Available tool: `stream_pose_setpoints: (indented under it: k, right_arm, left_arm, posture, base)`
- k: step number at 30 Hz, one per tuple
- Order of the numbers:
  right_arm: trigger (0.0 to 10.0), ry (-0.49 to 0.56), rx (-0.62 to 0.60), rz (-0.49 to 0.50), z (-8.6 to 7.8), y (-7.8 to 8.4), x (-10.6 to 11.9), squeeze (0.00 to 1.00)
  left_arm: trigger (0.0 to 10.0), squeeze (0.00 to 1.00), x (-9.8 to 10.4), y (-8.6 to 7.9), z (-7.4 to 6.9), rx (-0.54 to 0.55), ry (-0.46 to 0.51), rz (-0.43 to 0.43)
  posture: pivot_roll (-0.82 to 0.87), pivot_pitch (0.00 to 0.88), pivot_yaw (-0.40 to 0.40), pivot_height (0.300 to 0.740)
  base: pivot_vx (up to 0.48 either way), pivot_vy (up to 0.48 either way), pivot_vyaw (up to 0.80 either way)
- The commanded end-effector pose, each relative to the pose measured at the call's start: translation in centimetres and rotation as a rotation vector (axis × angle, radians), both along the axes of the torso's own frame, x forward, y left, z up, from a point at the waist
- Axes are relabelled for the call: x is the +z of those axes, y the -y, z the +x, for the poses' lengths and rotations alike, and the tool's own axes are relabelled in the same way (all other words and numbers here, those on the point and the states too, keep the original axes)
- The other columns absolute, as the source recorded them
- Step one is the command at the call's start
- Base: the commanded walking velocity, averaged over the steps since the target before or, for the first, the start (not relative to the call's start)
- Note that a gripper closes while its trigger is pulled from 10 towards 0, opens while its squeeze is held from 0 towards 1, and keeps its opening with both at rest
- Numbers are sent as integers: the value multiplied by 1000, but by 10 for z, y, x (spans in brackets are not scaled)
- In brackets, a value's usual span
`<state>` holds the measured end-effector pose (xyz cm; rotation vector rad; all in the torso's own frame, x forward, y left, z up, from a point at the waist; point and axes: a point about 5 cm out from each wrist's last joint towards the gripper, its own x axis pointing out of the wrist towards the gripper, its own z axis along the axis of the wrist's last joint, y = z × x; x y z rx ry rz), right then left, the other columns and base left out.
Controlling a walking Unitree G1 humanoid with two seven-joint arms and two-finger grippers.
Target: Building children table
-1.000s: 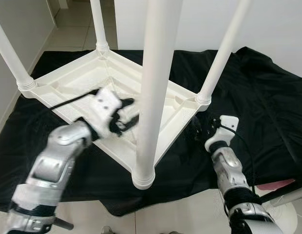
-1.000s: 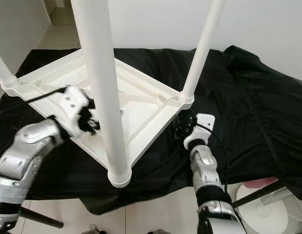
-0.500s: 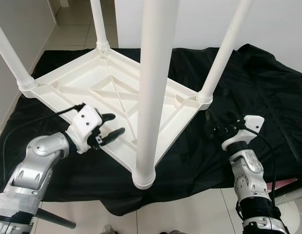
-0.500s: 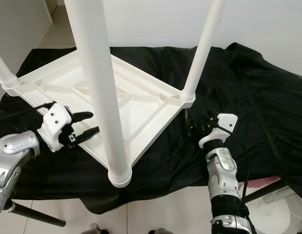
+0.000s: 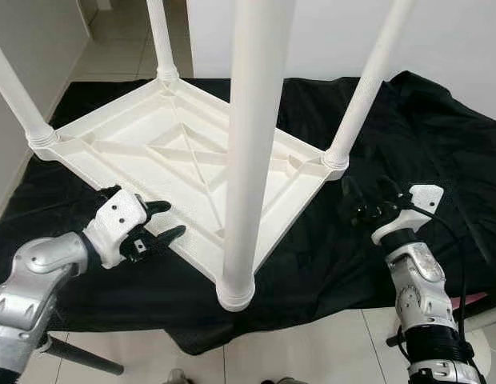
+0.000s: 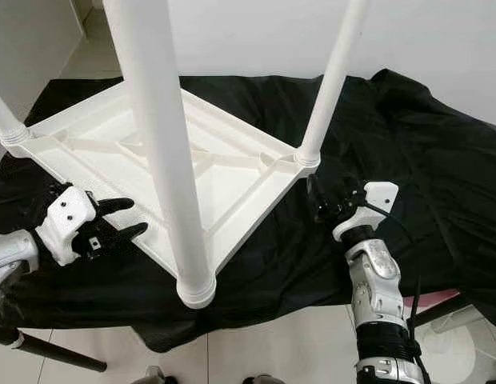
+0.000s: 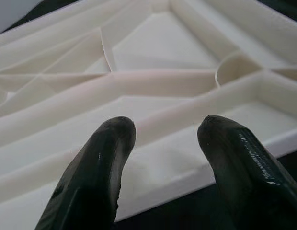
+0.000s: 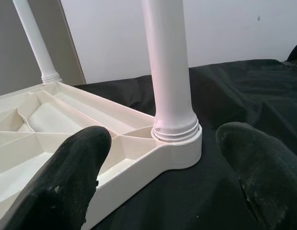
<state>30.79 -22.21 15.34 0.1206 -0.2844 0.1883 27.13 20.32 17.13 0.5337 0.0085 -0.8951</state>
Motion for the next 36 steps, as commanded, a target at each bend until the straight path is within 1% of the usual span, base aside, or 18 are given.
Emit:
stream_pose_setpoints:
  k: [1, 4, 5, 7, 10, 11, 14, 15, 17, 18, 20, 23, 26, 27, 28, 29, 31, 36]
  right_arm:
    - [10000, -20, 15, -6, -2, 0, -3, 0]
    - [10000, -21, 19, -6, -2, -1, -2, 0]
    - [10000, -22, 21, -9, -1, -1, -2, 0]
    - [10000, -20, 17, -15, -1, -2, 0, 0]
    - [10000, -18, 13, -14, -1, -2, 0, 0]
    - [10000, -17, 8, -14, -1, -1, 1, 0]
    - [10000, -17, 8, -14, -1, 0, 1, 0]
    - [10000, -17, 6, -13, -2, -1, 0, 0]
    - [10000, -17, 6, -13, -2, -1, 0, 0]
    - [10000, -17, 5, -13, -2, -1, 0, 0]
    - [10000, -16, -1, -11, -3, -1, 0, 0]
    - [10000, -16, -2, -10, -3, 0, 0, 0]
    - [10000, -16, -6, -8, -4, -2, -1, 0]
    - [10000, -14, -8, -7, -5, -2, -1, 0]
    - [10000, -14, -8, -7, -5, -2, -1, 0]
    - [10000, -14, -9, -7, -5, -2, -1, 0]
    - [10000, -11, -23, 0, -6, -1, -1, 0]
    - [10000, -14, -24, 4, -9, -2, -3, 0]
  left_arm:
    - [10000, 0, -12, 9, -16, -286, -133, 118]
    - [10000, 0, -14, 10, -16, -290, -136, 129]
    - [10000, 0, -18, 11, -15, -296, -119, 163]
    - [10000, 0, -23, 14, -12, -297, -99, 203]
    - [10000, 0, -24, 19, -10, -296, -93, 192]
    - [10000, 0, -24, 28, -9, -321, -85, 183]
    - [10000, 0, -24, 30, -10, -327, -84, 182]
    - [10000, 0, -27, 38, -11, -358, -73, 204]
    - [10000, 0, -27, 38, -11, -358, -73, 204]
    - [10000, 0, -28, 41, -11, -371, -70, 205]
    - [10000, 0, -29, 52, -8, -392, -51, 200]
    - [10000, 0, -31, 56, -6, -393, -48, 199]
    - [10000, 0, -36, 73, -3, -423, -26, 194]
    - [10000, 0, -36, 80, -3, -429, -18, 180]
    - [10000, 0, -36, 80, -3, -429, -18, 180]
    - [10000, 0, -37, 84, -2, -432, -13, 169]
    - [10000, 0, -36, 94, -3, -426, -11, 124]
    - [10000, 0, -34, 97, 1, -386, 15, 95]
  posture:
    - [20, 92, -36, 740]
    - [20, 92, -36, 740]
    - [18, 90, -36, 740]
    - [9, 83, -31, 740]
    - [7, 81, -30, 740]
    - [7, 81, -30, 740]
    - [7, 81, -30, 740]
    - [-4, 71, -19, 740]
    - [-4, 71, -19, 740]
    - [-4, 71, -19, 740]
    - [-10, 68, -14, 740]
    - [-14, 66, -10, 740]
    - [-23, 63, -1, 740]
    - [-29, 62, 6, 740]
    - [-29, 62, 6, 740]
    - [-29, 62, 6, 740]
    - [-37, 62, 13, 740]
    - [-38, 67, 11, 740]
  base:
    - [0, 0, 0]
    - [0, 0, 0]
    - [0, 0, 0]
    - [0, 0, 0]
    - [0, 0, 0]
    - [0, 0, 0]
    - [0, 0, 0]
    - [0, 0, 0]
    - [0, 0, 0]
    - [0, 0, 0]
    - [0, 0, 0]
    - [0, 0, 0]
    - [0, 0, 0]
    - [0, 0, 0]
    - [0, 0, 0]
    - [0, 0, 0]
    - [0, 0, 0]
    - [0, 0, 0]
